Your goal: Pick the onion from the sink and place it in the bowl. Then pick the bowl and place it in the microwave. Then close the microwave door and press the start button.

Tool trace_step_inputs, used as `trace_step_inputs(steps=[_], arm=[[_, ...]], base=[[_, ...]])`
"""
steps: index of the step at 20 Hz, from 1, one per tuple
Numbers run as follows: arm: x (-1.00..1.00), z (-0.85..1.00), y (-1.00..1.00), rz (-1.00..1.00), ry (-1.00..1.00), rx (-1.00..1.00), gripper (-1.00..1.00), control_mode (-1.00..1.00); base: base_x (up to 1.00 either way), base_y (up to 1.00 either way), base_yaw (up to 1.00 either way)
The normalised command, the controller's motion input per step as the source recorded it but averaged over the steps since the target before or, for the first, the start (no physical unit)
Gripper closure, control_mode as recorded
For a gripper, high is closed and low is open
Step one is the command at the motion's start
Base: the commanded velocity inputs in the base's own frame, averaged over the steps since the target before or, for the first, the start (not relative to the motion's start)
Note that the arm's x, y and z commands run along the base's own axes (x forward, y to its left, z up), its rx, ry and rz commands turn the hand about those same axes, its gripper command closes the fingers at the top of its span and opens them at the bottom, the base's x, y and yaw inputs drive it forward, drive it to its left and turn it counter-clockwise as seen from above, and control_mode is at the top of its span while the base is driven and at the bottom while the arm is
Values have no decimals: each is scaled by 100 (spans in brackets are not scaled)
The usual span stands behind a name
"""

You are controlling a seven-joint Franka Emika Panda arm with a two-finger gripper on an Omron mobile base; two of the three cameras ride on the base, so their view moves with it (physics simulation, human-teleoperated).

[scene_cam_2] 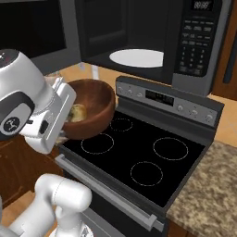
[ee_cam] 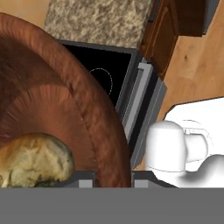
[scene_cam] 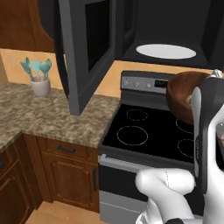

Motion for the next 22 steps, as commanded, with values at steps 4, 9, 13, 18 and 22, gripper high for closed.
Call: trace_step_inputs(steps=[4, 9, 13, 18, 22], arm=[[0, 0, 0, 0, 0, 0, 100, 100], [0, 0, 0, 0, 0, 0, 100, 100], [0, 0, 0, 0, 0, 0, 100, 100], [0, 36, 3, -6, -13, 0, 100, -100], [5, 56, 0, -7, -12, 0, 100, -100]], base=[[6, -31, 37], [0, -14, 22], [0, 0, 0], [0, 0, -1], [0, 0, 0]])
